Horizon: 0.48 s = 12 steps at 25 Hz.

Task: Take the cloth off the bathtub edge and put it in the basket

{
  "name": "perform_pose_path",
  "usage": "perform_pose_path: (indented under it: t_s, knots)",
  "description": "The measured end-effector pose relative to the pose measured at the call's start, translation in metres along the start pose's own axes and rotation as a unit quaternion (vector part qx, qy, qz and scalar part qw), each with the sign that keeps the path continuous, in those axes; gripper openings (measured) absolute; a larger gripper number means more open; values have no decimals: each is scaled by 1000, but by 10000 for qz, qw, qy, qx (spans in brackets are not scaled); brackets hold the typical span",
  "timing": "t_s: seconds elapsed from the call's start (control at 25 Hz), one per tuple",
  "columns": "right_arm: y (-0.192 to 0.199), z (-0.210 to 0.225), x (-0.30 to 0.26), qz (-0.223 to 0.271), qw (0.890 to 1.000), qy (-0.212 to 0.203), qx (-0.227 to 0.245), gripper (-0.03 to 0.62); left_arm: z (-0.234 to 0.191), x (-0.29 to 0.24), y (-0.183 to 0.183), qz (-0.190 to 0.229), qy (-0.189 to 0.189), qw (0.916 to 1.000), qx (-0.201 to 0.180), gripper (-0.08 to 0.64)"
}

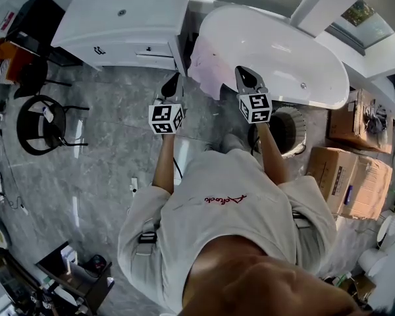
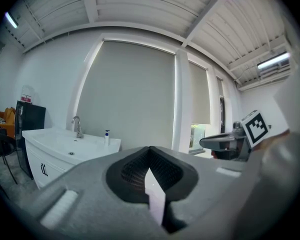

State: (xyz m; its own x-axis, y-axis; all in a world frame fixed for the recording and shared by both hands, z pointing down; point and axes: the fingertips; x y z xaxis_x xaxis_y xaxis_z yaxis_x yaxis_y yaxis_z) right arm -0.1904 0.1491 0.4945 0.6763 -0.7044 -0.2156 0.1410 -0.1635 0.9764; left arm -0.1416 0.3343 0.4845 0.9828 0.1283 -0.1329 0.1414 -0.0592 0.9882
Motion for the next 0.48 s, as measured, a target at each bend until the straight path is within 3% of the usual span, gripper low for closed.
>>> perform_pose_path:
  t_s: [0.48]
  knots:
    - [4, 4, 4, -24, 10000, 75, -15, 8, 4, -4, 1, -6, 69, 10000, -15, 0]
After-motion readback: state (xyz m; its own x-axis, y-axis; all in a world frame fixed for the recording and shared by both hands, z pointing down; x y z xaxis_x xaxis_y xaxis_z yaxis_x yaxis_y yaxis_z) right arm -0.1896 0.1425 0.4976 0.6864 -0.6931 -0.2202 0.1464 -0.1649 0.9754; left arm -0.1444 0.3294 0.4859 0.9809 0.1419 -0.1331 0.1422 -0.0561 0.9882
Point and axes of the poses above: the fingertips, and each gripper's own axes: x backward along the fingers, z to its right, y out of its underside, and after that the axes turned 12 degrees about -y, right-handed
